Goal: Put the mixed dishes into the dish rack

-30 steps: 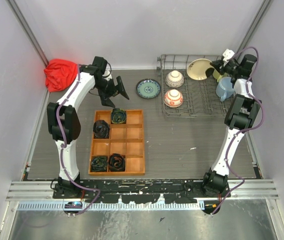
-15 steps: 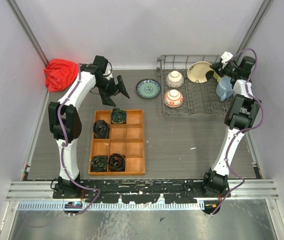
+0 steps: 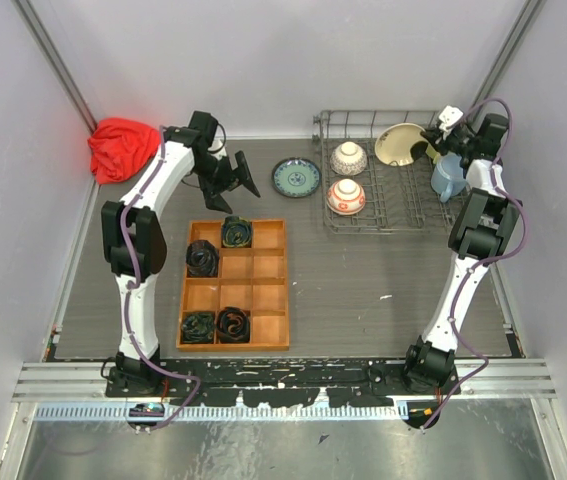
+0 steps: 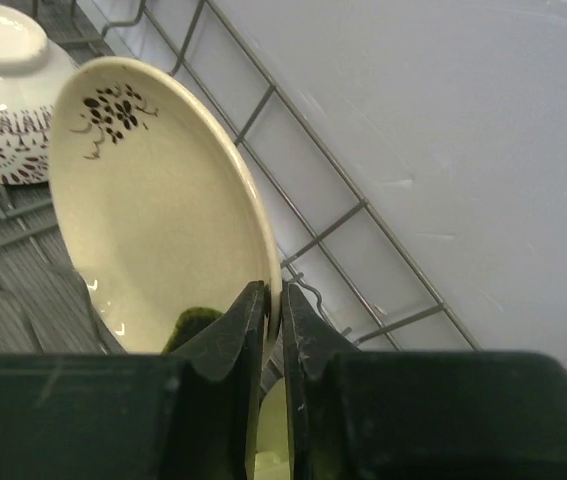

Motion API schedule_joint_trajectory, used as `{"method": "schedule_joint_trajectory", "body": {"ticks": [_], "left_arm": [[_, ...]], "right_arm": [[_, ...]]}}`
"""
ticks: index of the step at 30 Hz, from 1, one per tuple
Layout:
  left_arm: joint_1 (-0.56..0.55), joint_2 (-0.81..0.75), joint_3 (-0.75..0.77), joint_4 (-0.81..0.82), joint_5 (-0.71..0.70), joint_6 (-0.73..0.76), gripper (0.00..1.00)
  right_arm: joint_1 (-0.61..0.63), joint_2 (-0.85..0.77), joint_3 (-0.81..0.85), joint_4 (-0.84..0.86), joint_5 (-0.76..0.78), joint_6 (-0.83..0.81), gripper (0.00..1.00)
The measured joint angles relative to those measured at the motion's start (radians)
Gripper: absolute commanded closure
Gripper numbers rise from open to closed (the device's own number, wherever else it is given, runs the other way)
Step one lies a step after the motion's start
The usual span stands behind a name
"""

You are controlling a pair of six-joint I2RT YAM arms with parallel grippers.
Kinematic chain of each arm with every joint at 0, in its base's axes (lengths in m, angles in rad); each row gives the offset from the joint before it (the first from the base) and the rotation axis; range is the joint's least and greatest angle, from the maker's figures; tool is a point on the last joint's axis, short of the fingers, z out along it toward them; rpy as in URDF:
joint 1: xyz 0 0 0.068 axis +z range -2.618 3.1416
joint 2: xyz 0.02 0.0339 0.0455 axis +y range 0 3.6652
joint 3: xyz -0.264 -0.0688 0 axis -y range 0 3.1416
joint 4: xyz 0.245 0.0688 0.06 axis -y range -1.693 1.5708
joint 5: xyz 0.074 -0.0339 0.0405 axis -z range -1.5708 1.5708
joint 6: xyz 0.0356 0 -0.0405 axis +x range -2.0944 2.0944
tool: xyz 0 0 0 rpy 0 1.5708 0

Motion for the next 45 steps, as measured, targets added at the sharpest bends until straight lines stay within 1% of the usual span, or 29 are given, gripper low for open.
{"method": "schedule_joint_trajectory", "body": {"ticks": [6, 13, 18, 22, 30, 34, 37, 41, 42, 44, 45], "left_arm": [[-0.002, 0.005, 0.015, -0.003, 0.0, 0.0, 0.04], [-0.003, 0.01, 0.024, -0.005, 0.001, 0.002, 0.04], [-0.004, 0.014, 0.024, -0.005, 0.001, 0.002, 0.04], [-0.004, 0.016, 0.024, -0.004, 0.002, 0.002, 0.04], [-0.004, 0.016, 0.024, -0.001, 0.004, 0.002, 0.04], [-0.005, 0.016, 0.024, 0.0, 0.004, 0.002, 0.04], [-0.006, 0.022, 0.032, 0.003, 0.003, 0.001, 0.04], [-0.008, 0.061, 0.106, 0.018, -0.001, -0.007, 0.07], [-0.008, 0.077, 0.135, 0.023, -0.001, -0.01, 0.08], [-0.008, 0.106, 0.178, 0.045, -0.004, -0.018, 0.1], [-0.008, 0.123, 0.203, 0.059, -0.006, -0.024, 0.11]], "right_arm": [[0.001, 0.0, -0.054, -0.038, 0.046, -0.083, 0.78], [0.013, -0.012, -0.094, -0.052, 0.061, -0.12, 0.75], [0.014, -0.014, -0.095, -0.057, 0.078, -0.124, 0.73], [0.014, -0.021, -0.105, -0.056, 0.103, -0.122, 0.68], [0.005, -0.057, -0.152, -0.056, 0.14, -0.112, 0.64], [-0.011, -0.082, -0.186, -0.047, 0.144, -0.103, 0.6], [-0.022, -0.104, -0.216, -0.019, 0.145, -0.08, 0.53], [-0.037, -0.148, -0.276, 0.046, 0.139, -0.002, 0.43], [-0.04, -0.163, -0.298, 0.075, 0.137, 0.029, 0.41], [-0.043, -0.2, -0.349, 0.132, 0.134, 0.109, 0.32], [-0.045, -0.218, -0.375, 0.169, 0.133, 0.159, 0.3]]}}
